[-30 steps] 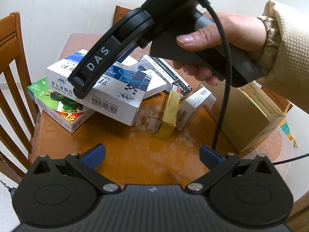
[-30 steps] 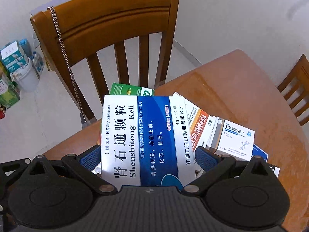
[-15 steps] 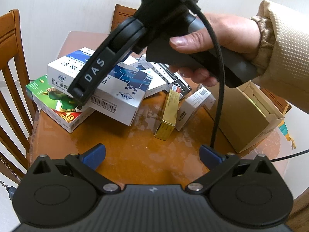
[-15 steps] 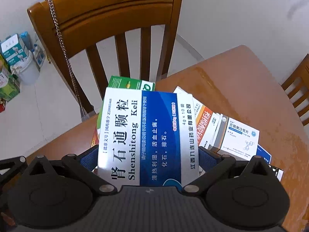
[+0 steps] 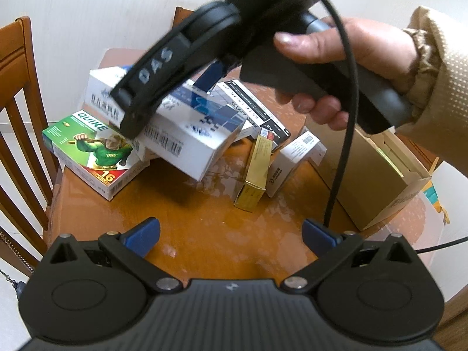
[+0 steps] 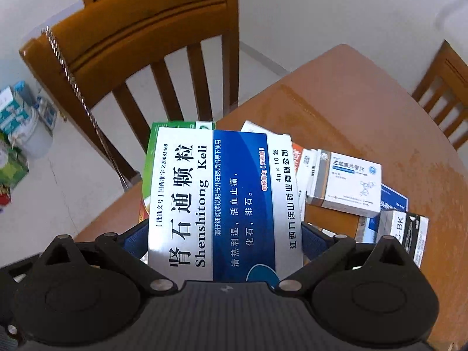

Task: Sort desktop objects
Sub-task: 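Lift the blue-white box and carry it over the cardboard box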

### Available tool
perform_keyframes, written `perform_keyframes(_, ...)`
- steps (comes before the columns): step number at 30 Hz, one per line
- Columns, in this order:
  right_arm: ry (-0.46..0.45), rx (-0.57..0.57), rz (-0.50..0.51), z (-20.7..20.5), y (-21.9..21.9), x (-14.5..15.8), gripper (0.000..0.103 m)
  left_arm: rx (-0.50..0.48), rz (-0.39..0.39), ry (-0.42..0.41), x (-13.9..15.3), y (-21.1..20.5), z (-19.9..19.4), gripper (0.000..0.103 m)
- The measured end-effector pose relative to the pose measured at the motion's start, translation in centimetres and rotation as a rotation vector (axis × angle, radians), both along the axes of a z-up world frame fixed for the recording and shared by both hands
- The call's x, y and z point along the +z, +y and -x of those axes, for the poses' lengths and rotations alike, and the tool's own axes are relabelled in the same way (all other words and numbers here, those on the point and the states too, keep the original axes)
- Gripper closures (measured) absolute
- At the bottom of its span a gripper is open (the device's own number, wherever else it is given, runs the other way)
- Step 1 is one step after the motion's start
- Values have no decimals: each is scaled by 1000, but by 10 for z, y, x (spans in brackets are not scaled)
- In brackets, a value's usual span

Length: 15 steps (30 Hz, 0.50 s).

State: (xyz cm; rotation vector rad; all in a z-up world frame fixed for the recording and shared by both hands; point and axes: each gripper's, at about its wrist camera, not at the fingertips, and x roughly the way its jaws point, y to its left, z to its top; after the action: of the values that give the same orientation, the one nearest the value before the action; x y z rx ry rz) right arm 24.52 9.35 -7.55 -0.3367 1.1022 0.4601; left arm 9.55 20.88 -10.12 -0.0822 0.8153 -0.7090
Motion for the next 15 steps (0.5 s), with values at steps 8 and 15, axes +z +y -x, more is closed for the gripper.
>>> perform_keyframes(8,-24,-103,-132,14,-25,25,1,18,-20,-11,8,-5,12,0)
perform_keyframes(15,-55,-196,-220,45,-68,45,1,21,-15,-32,23,-13,29,0)
